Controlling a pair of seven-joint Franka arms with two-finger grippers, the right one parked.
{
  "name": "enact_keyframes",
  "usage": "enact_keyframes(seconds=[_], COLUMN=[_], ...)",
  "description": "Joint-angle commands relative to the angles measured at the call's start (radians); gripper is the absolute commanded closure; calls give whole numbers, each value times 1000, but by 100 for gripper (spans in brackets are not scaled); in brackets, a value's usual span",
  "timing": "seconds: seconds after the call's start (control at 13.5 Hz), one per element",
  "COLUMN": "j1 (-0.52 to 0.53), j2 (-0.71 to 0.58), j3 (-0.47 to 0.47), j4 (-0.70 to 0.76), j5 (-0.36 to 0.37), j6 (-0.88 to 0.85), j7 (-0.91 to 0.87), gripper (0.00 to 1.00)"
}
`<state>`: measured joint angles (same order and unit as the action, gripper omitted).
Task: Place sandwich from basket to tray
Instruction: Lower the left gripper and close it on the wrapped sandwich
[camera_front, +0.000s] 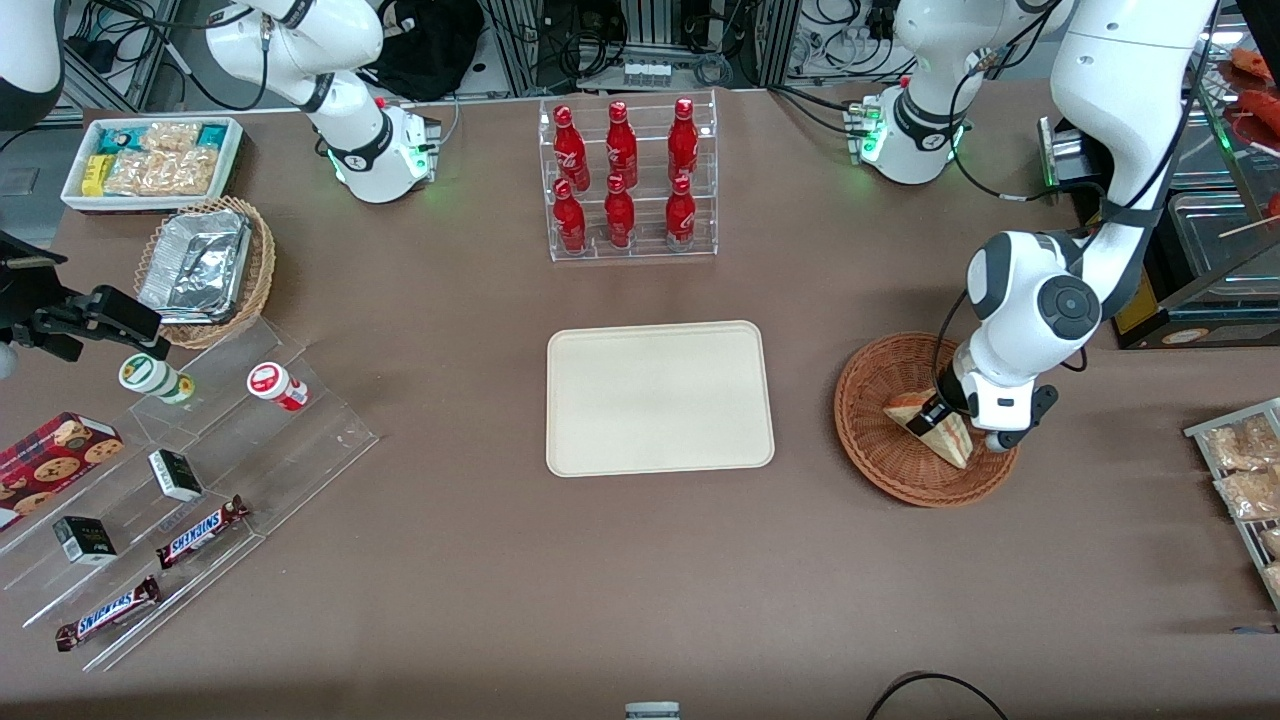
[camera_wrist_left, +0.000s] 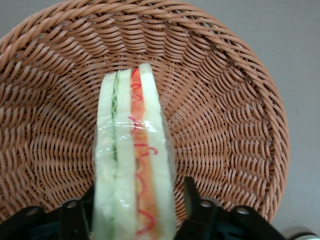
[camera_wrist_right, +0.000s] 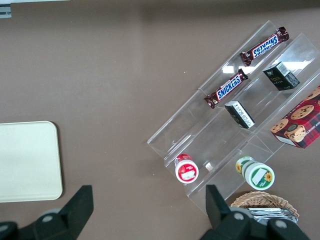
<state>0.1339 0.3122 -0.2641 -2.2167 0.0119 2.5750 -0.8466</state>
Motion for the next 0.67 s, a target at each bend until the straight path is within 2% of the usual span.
enact_keyframes(seconds=[0.0,0.07,0.22,0.44,0.59], j1=[0,-8,-19,-88,-176], j2=[-13,-22,-73,-110,-102], j3=[-3,-3,-6,-6,-7], j4=[29,43,116,288,411], j5=[17,19,22,26,30], j6=[-7,-44,-221,-509,-652], j7=[-26,-23,-20,-26,-49], gripper=[92,92,92,91,91])
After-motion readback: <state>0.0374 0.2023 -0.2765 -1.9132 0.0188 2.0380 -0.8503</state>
